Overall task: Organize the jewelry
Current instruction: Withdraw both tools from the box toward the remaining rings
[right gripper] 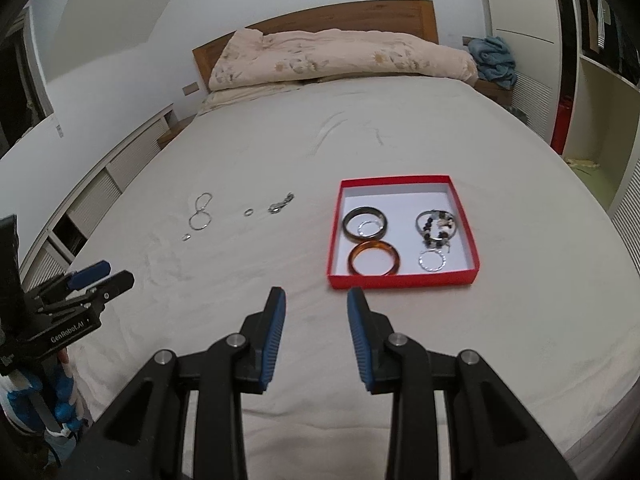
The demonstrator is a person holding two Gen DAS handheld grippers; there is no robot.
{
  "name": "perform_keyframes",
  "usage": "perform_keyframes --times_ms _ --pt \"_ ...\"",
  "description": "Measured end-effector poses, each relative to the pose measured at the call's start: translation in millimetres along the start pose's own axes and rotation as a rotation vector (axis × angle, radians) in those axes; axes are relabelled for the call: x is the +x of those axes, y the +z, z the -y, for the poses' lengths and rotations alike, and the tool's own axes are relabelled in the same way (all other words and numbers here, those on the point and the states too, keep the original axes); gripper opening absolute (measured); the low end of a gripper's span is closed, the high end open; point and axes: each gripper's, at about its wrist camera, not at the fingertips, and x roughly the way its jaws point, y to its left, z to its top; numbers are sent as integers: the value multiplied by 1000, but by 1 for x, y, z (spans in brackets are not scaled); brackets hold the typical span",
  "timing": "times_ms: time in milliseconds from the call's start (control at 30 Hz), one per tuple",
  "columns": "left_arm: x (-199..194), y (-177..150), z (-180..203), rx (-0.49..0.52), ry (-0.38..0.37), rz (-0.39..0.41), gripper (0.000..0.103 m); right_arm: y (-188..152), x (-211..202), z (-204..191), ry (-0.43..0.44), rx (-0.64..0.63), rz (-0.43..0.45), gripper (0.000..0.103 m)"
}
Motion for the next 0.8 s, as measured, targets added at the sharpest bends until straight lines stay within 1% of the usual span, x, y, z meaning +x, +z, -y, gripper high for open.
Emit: perform_keyframes --times_ms 200,367,633,800 --pt "-13 -34 -32 -59 31 3 58 -8 -9 -22 21 -23 4 31" --pt "-25 -56 -74 -152 77 -17 58 -13 -18 -40 32 -52 12 31" --pt "-37 -75 -120 -265 132 -3 60 -18 -29 -62 45 -82 19 31" --pt "-39 -78 -136 -298 155 -4 62 -16 -26 -70 58 -95 19 31"
